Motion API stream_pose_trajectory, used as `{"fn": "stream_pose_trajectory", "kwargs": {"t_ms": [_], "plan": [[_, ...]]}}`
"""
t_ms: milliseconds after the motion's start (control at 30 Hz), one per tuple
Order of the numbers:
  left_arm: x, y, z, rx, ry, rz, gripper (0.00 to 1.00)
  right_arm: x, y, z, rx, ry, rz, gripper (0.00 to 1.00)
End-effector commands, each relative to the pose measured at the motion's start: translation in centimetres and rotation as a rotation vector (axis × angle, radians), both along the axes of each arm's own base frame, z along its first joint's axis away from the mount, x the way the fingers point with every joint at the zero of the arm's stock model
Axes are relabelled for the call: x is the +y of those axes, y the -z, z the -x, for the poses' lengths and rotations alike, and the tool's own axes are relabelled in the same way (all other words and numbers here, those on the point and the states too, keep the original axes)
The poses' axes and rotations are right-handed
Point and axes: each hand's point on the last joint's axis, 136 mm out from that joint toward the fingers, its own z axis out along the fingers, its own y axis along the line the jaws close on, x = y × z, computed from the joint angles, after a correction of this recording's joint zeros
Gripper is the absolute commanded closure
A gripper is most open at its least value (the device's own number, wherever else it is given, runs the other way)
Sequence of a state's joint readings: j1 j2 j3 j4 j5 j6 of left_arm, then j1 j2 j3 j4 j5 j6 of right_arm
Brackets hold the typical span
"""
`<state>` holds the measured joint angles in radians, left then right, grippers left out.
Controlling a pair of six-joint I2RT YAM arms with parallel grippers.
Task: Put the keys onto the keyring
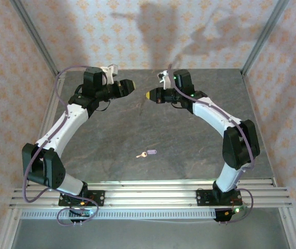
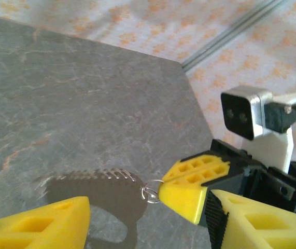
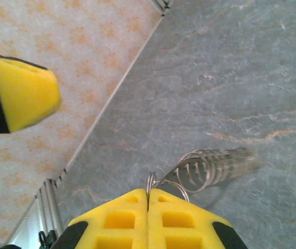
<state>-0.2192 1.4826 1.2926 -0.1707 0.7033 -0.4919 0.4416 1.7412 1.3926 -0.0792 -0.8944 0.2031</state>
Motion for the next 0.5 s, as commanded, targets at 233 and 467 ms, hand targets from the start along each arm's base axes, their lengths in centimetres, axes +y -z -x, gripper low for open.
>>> {"fn": "stream_pose_trajectory", "kwargs": {"t_ms": [233, 467], "plan": [[-1.7, -2.4, -0.5, -0.104, 0.144, 0.113, 0.56, 1.1, -8.7, 1.2, -0.123, -0.119, -0.184, 1.0], [-2.5, -3.3, -0.4, -0.117, 0.187, 0.175, 0.58, 1.3, -9.9, 1.9, -0.125, -0.155, -0.228, 1.0]]}}
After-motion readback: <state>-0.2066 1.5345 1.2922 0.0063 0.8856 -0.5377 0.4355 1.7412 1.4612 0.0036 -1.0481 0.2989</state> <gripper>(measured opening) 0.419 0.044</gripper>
